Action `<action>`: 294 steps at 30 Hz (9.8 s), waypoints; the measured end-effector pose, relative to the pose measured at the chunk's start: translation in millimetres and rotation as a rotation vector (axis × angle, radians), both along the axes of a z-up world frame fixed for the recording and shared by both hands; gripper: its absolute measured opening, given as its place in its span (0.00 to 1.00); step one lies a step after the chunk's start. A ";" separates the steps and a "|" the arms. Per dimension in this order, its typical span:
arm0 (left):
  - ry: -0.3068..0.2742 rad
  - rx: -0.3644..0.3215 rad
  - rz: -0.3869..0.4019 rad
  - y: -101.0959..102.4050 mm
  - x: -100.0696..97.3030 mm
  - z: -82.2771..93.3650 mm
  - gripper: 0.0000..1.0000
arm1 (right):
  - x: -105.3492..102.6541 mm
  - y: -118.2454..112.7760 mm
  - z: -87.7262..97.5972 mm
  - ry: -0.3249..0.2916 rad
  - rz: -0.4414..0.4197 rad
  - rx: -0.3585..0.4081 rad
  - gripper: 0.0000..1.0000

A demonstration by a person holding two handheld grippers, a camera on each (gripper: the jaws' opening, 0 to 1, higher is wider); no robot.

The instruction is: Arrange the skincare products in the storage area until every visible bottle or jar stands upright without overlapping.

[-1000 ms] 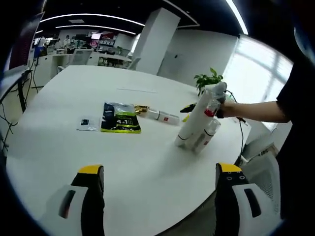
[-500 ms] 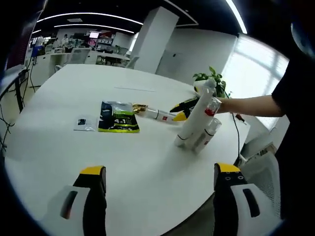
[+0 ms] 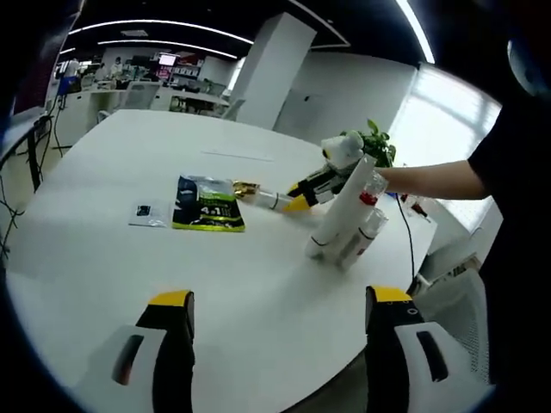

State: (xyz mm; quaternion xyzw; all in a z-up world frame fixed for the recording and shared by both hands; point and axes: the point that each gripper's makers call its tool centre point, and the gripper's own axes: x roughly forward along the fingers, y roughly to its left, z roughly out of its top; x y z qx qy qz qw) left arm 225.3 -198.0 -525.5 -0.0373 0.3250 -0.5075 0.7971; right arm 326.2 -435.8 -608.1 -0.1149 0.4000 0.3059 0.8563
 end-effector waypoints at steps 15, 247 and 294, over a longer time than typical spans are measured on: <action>0.013 -0.003 -0.009 -4.1 0.1 -1.0 0.69 | 2.0 -9.5 -4.3 0.034 -0.024 -0.079 0.10; -0.462 0.144 -0.897 -159.6 -66.1 37.9 0.21 | -223.7 94.2 101.8 -0.255 -0.316 0.327 0.80; -0.466 0.098 -0.836 -179.5 -42.8 24.0 0.28 | -222.7 87.9 99.6 -0.239 -0.366 0.349 0.93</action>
